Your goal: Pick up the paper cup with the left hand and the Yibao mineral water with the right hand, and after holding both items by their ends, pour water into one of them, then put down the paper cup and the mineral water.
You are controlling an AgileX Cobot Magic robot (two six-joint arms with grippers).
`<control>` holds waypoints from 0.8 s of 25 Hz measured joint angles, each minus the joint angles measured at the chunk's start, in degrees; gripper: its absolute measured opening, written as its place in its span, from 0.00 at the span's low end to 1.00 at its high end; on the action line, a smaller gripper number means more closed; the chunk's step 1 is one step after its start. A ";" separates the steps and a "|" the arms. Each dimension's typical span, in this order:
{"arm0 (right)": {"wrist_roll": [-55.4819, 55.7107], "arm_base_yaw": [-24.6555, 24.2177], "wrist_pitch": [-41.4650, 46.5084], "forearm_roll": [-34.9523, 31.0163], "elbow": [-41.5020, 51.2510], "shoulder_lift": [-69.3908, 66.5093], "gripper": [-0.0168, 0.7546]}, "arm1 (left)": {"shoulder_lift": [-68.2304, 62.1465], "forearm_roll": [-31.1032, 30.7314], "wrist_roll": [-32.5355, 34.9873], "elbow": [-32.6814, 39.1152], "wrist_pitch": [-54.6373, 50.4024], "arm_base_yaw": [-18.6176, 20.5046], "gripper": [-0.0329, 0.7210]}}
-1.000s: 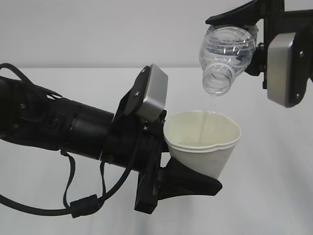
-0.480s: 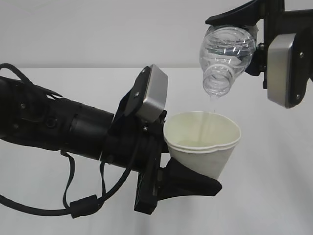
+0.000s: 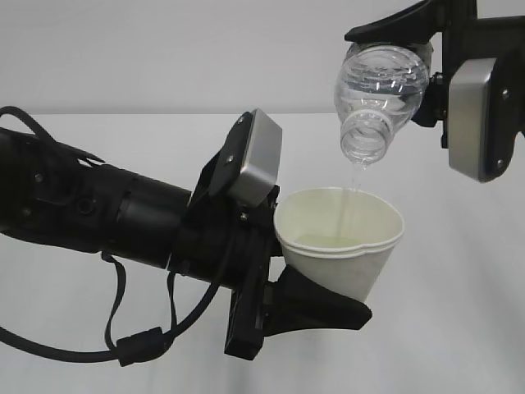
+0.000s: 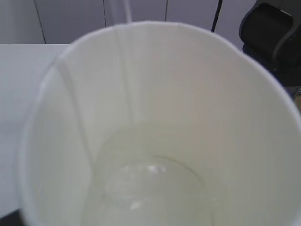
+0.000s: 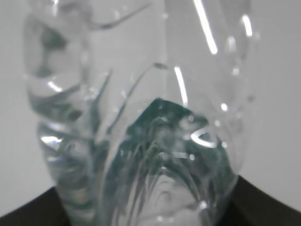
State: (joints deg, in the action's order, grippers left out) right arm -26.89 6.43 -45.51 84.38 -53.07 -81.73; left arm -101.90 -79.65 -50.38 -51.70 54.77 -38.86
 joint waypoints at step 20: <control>-1.28 0.00 0.00 -0.09 0.00 0.00 0.57 | 0.00 -0.39 0.00 0.00 -0.04 0.00 0.61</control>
State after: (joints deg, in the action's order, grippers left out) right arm -28.17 6.43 -45.51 84.29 -53.07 -81.73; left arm -101.90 -80.04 -50.38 -51.70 54.72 -38.86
